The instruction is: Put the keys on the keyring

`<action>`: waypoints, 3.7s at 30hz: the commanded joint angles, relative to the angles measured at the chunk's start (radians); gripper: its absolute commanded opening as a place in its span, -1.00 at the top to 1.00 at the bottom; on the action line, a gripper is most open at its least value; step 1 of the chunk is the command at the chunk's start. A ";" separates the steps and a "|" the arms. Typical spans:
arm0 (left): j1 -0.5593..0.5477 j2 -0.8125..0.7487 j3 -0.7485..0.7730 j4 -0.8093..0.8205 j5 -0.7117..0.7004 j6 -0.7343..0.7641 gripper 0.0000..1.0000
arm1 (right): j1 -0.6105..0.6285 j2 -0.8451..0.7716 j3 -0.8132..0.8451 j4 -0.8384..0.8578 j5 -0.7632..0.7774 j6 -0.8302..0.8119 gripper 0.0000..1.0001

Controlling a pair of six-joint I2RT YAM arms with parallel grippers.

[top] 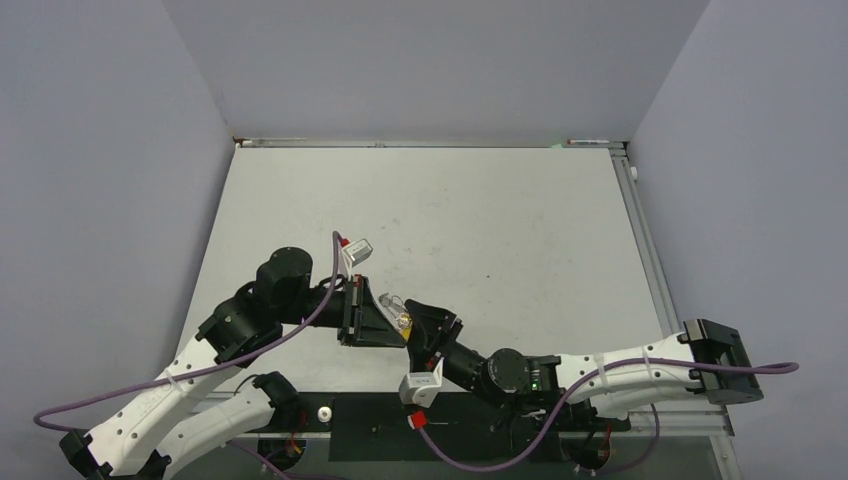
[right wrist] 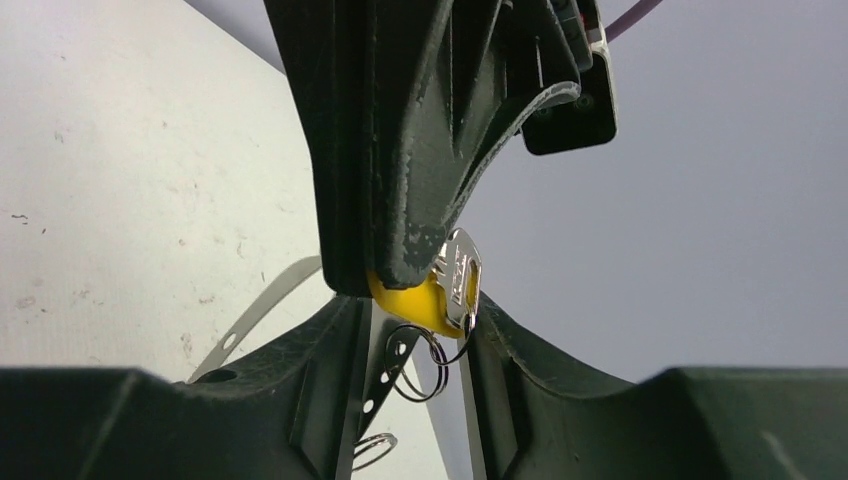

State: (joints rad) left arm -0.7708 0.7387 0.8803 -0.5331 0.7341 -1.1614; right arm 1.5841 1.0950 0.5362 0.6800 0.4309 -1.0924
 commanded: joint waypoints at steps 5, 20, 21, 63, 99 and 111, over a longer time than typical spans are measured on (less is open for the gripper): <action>-0.004 -0.030 0.051 0.055 0.030 -0.009 1.00 | -0.009 -0.033 0.000 0.017 -0.004 0.003 0.29; -0.003 -0.022 0.040 0.068 0.022 -0.012 1.00 | 0.031 -0.049 -0.006 0.060 0.020 -0.023 0.30; -0.004 -0.021 0.038 0.067 0.023 -0.012 1.00 | 0.034 -0.048 -0.007 0.061 0.017 -0.023 0.30; 0.038 -0.360 0.075 -0.146 -1.109 0.727 -0.95 | -0.163 -0.099 0.185 -0.382 -0.150 0.910 0.89; 0.038 -0.511 -0.276 0.062 -1.215 1.000 -0.95 | -0.907 0.662 0.271 -0.132 -0.918 1.718 -0.13; 0.039 -0.517 -0.277 0.061 -1.214 0.994 -0.95 | -0.931 0.593 0.457 -0.577 -0.448 1.479 -0.59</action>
State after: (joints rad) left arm -0.7364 0.2222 0.5991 -0.5194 -0.4858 -0.1715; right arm 0.6441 1.8061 0.9764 0.2092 -0.2234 0.4812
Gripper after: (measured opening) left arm 0.973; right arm 0.788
